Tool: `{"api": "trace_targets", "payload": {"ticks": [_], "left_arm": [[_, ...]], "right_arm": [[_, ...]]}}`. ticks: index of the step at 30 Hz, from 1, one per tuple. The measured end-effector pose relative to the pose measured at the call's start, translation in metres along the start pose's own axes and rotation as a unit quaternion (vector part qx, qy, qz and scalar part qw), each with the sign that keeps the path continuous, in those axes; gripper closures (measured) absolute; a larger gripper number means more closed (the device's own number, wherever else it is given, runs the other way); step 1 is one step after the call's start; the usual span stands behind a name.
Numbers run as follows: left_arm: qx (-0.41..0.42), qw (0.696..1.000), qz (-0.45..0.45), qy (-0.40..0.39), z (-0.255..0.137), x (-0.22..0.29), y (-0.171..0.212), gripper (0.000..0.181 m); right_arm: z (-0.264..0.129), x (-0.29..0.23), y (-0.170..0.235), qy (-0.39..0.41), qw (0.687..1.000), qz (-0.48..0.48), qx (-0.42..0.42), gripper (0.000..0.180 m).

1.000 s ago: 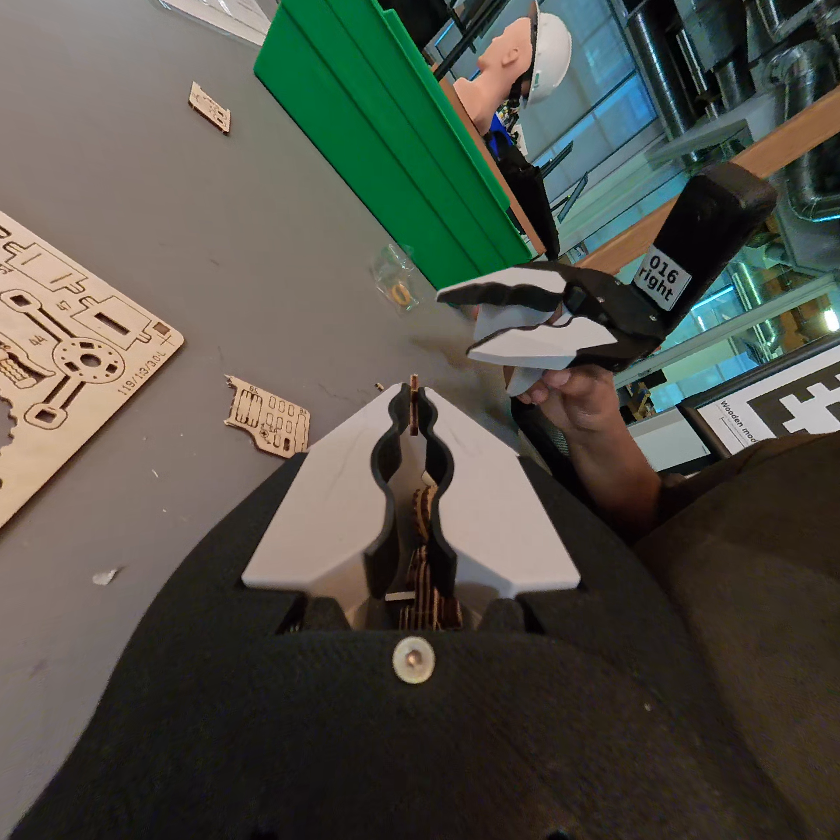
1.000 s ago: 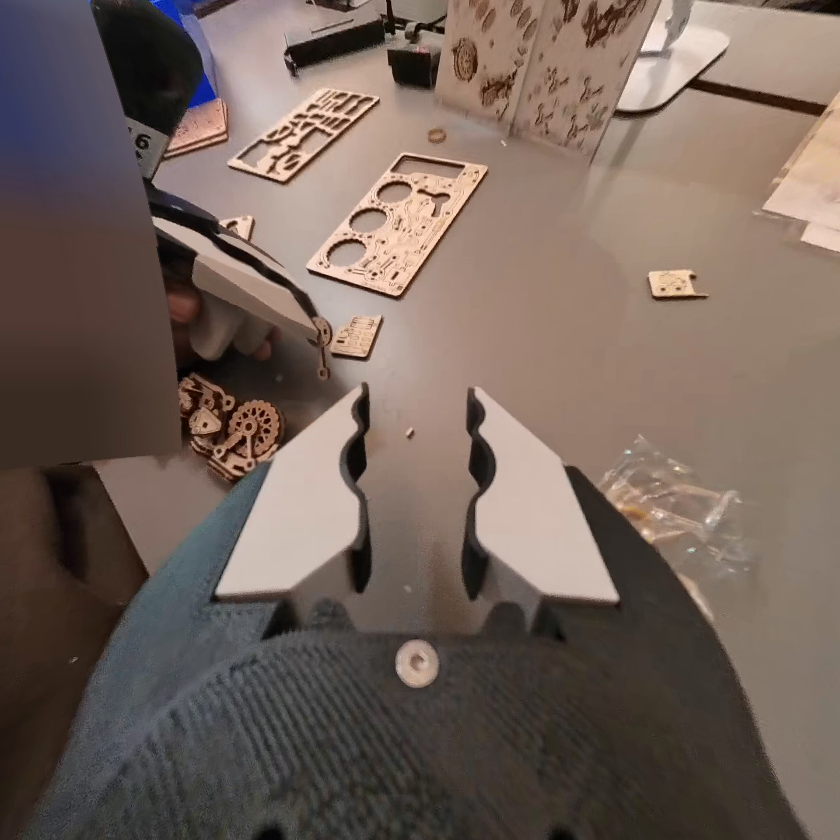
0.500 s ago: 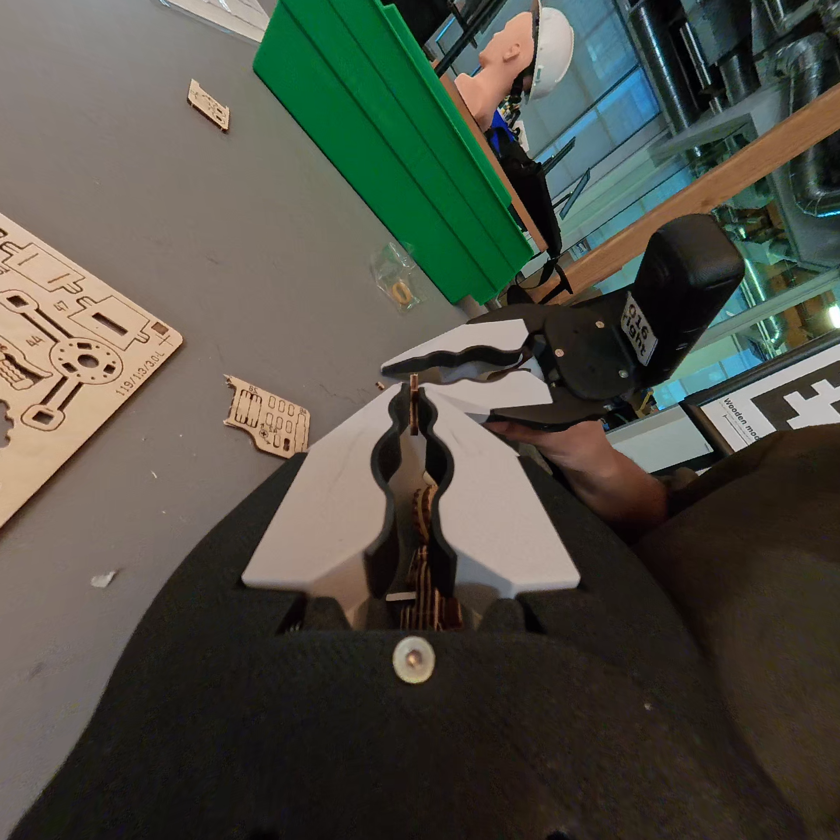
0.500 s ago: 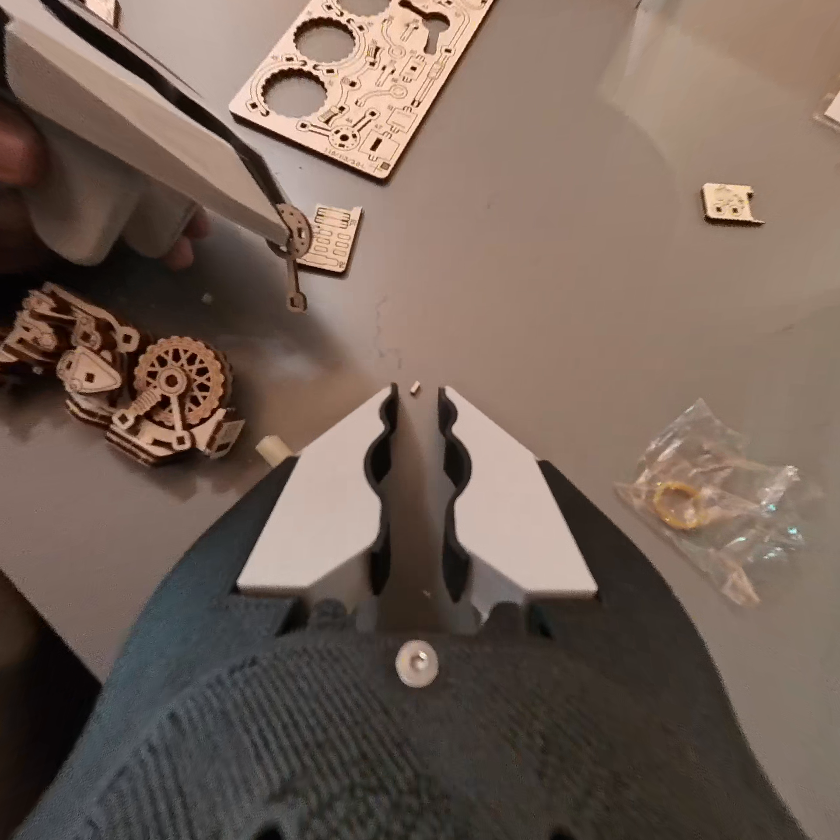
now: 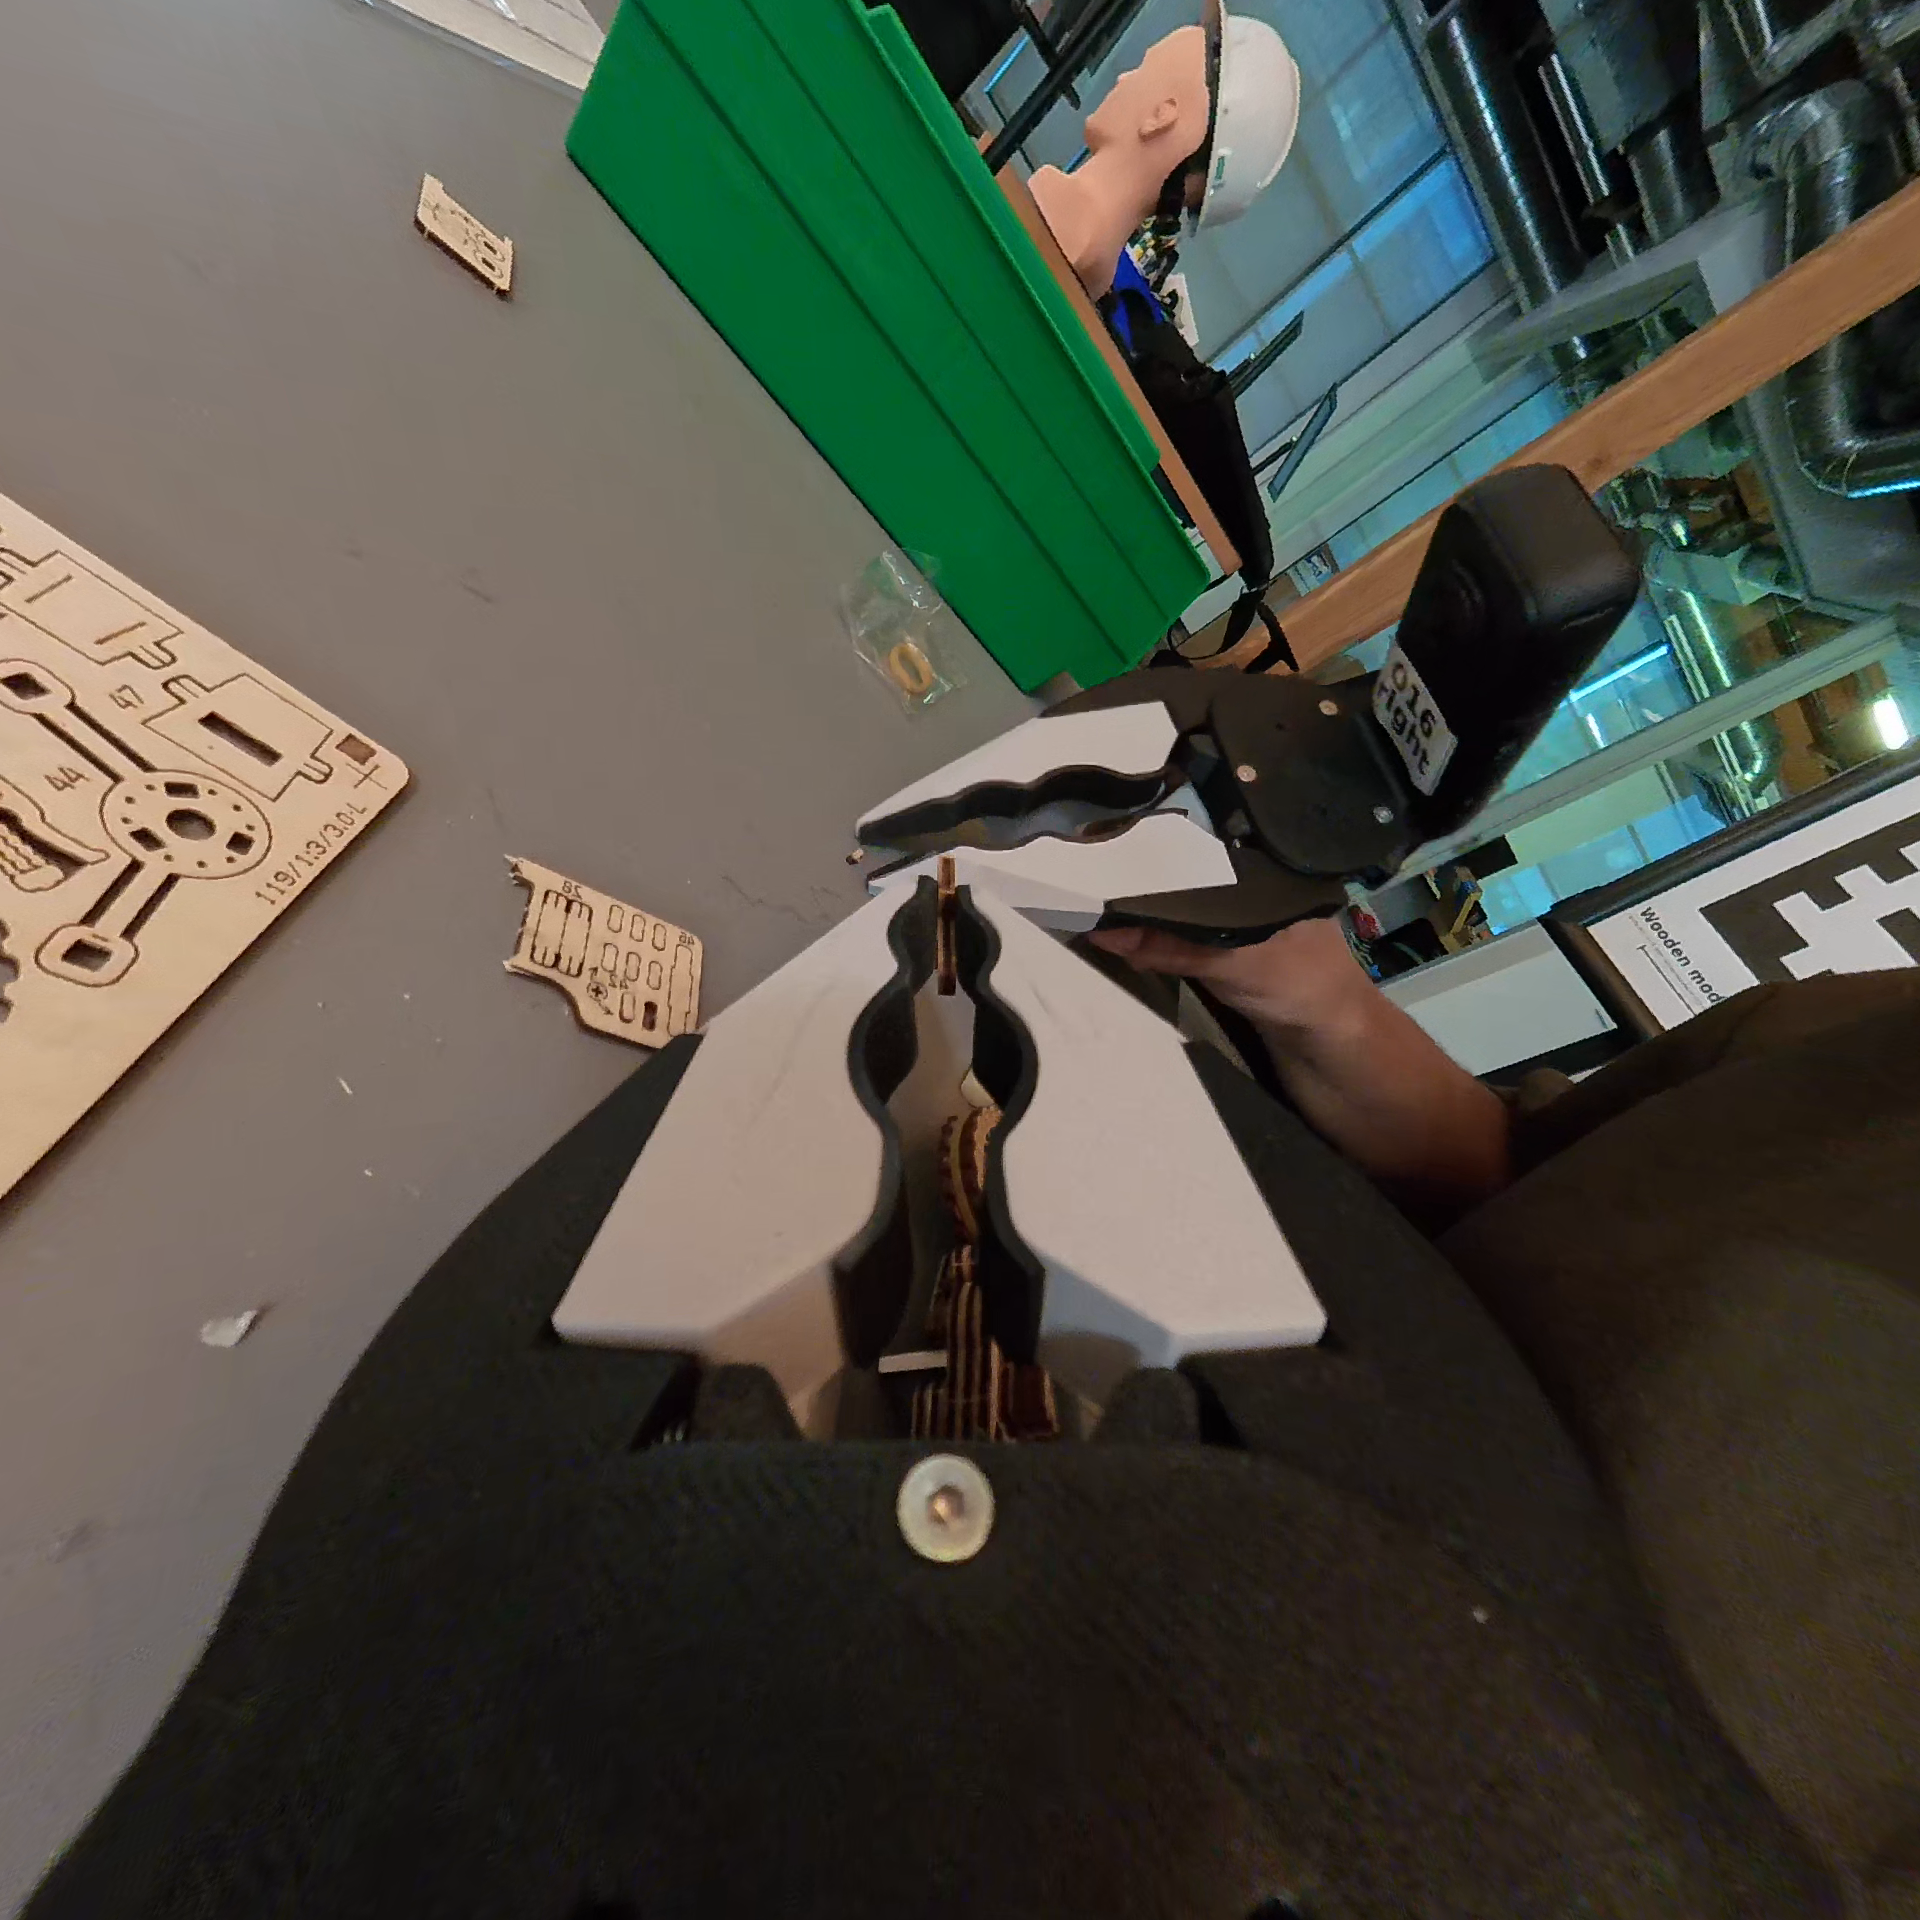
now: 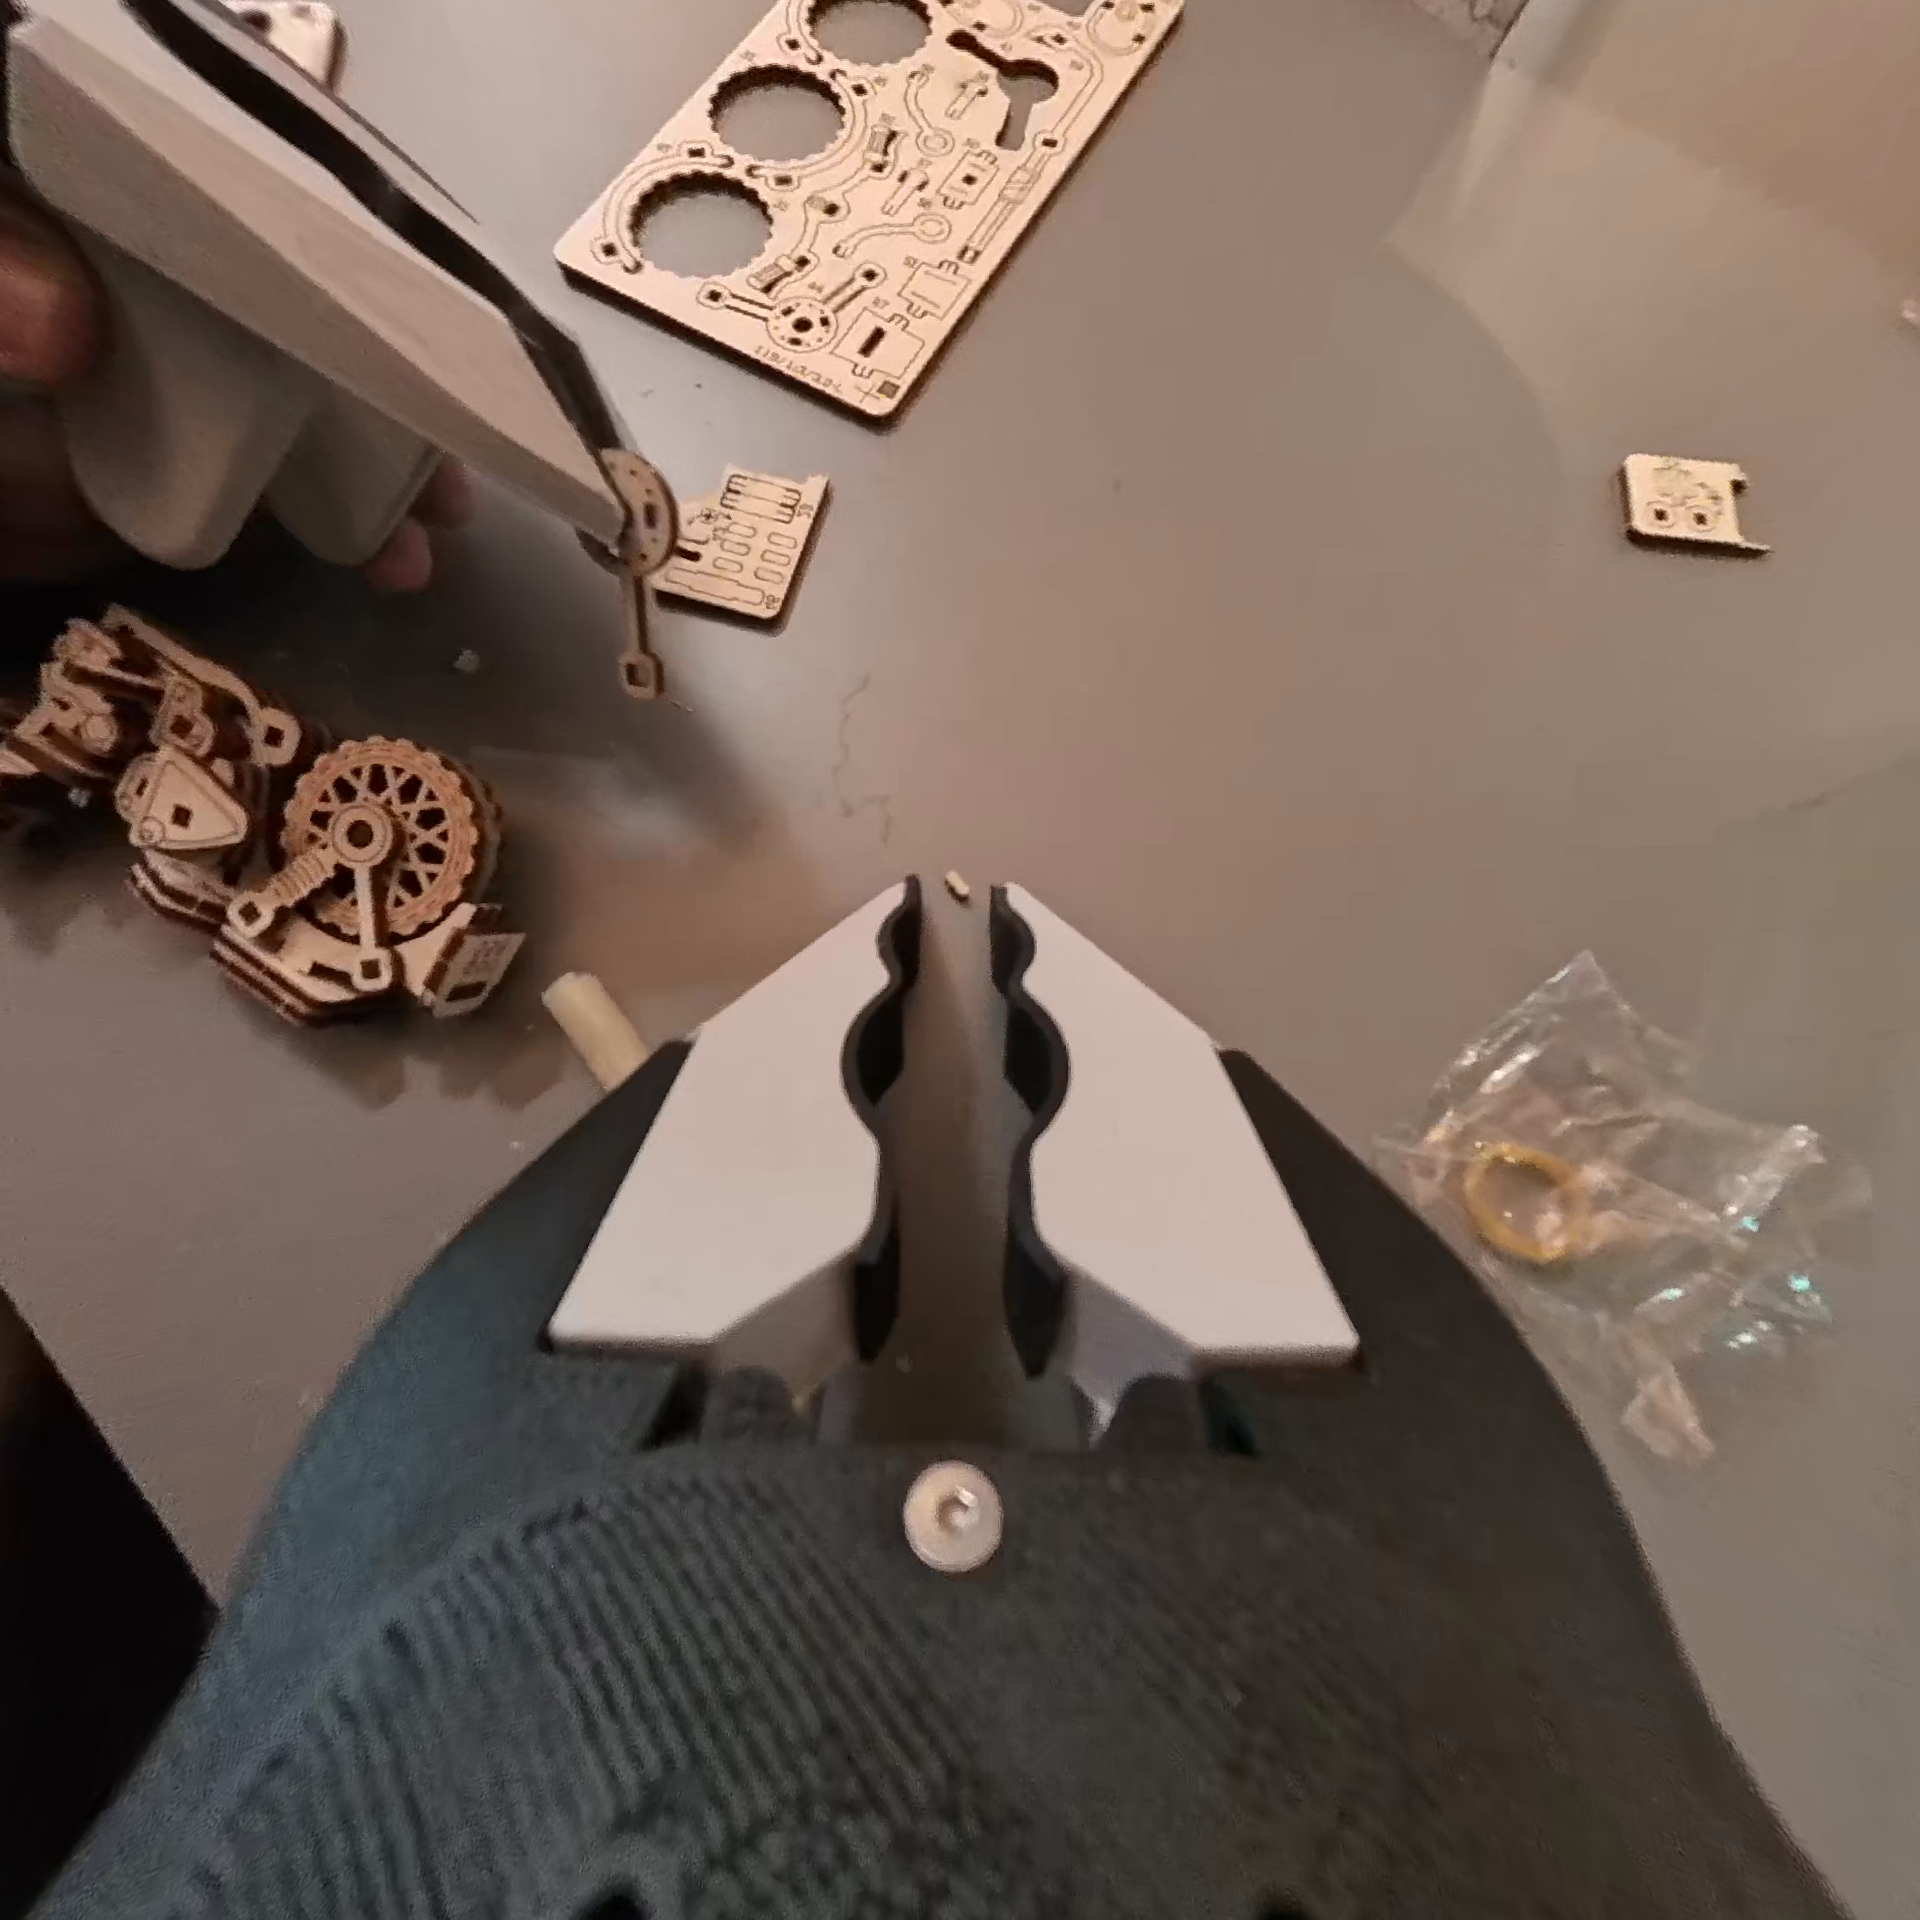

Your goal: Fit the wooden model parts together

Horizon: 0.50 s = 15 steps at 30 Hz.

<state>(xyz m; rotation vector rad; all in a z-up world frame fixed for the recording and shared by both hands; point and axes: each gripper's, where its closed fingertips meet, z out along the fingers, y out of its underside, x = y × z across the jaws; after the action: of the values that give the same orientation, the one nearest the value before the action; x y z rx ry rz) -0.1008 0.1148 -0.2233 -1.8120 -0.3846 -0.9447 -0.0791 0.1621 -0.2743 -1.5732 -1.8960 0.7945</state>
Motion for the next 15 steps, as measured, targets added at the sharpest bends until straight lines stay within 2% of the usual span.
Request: {"api": "trace_targets", "payload": {"ticks": [2, 7, 9, 11, 12, 15], "left_arm": [[-0.001, 1.0, 0.0, 0.001, 0.0, 0.0, 0.0, 0.18], [-0.001, 1.0, -0.002, 0.003, 0.0, 0.0, 0.0, 0.18], [0.0, 1.0, -0.004, 0.004, 0.0, 0.0, 0.0, 0.181], [0.002, 1.0, -0.007, 0.006, -0.001, 0.0, -0.001, 0.181], [0.002, 1.0, -0.008, 0.007, -0.001, 0.0, -0.001, 0.181], [0.005, 1.0, -0.007, 0.007, -0.001, 0.001, -0.002, 0.181]], "right_arm": [[0.0, 0.003, 0.0, -0.021, 1.0, -0.001, 0.007, 0.16], [-0.001, 0.002, -0.001, -0.093, 0.995, 0.029, 0.014, 0.155], [-0.002, 0.002, 0.0, -0.095, 0.995, 0.004, 0.013, 0.158], [-0.003, 0.007, 0.003, -0.07, 0.996, -0.049, 0.009, 0.168], [-0.008, 0.014, -0.004, -0.032, 0.996, -0.08, 0.02, 0.173], [-0.055, 0.023, -0.064, 0.073, 0.965, -0.158, 0.198, 0.177]]}}
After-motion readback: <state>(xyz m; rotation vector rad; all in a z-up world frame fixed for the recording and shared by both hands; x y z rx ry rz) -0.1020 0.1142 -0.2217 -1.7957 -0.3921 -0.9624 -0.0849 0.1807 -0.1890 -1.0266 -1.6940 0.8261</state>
